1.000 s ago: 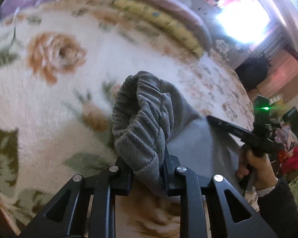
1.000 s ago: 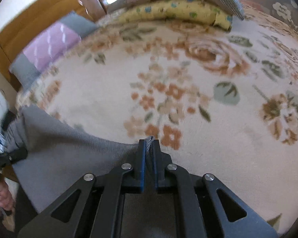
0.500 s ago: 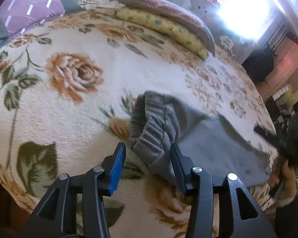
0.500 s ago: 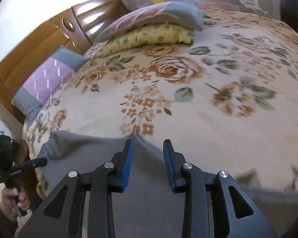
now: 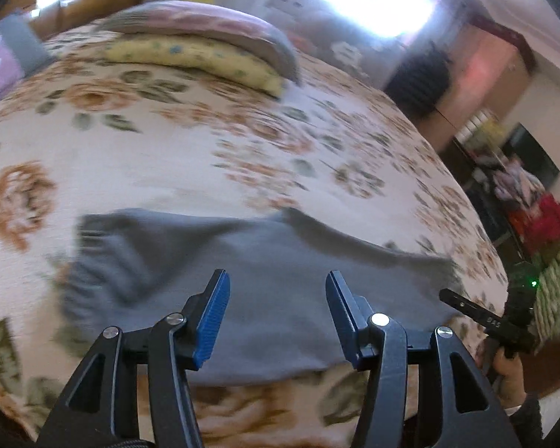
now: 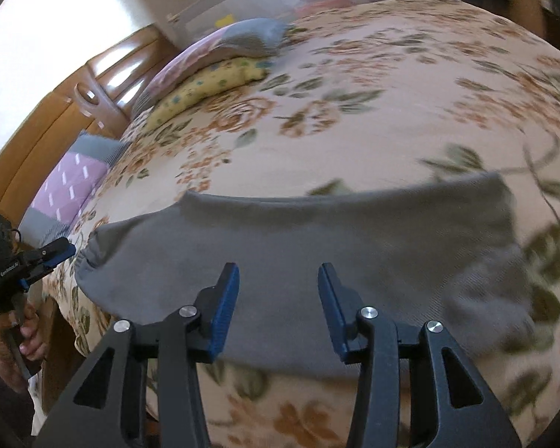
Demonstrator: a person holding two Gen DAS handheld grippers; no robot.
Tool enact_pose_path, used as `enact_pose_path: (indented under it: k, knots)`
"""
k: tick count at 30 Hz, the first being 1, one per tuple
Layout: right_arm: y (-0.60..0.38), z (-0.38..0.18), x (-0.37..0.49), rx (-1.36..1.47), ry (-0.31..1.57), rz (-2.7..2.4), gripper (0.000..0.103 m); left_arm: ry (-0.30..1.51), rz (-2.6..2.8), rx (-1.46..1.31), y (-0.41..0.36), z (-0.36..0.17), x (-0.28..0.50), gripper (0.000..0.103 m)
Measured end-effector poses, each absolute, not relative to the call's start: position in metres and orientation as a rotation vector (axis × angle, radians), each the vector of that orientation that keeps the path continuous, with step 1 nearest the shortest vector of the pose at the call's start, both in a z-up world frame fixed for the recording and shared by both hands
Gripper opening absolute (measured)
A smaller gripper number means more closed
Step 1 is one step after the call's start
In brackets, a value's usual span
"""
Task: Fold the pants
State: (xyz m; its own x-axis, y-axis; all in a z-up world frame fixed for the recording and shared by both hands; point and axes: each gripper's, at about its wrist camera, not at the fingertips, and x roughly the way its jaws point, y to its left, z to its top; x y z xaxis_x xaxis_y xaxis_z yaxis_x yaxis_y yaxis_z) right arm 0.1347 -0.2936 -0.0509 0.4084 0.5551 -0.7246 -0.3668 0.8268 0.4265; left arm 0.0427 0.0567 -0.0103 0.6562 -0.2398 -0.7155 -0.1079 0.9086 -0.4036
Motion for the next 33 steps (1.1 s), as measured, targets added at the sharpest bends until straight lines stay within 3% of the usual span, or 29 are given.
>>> enact_pose_path:
  k: [14, 33]
  knots:
    - [-0.386, -0.048, 0.111, 0.323, 0.934, 0.381, 0.051, 0.981, -0.364, -0.238, -0.072, -0.014, 0.114, 0.064]
    - [-0.429, -0.080, 0.114, 0.480, 0.973, 0.303, 0.055, 1.074, -0.666, 0.134, -0.211, -0.034, 0.204, 0.064]
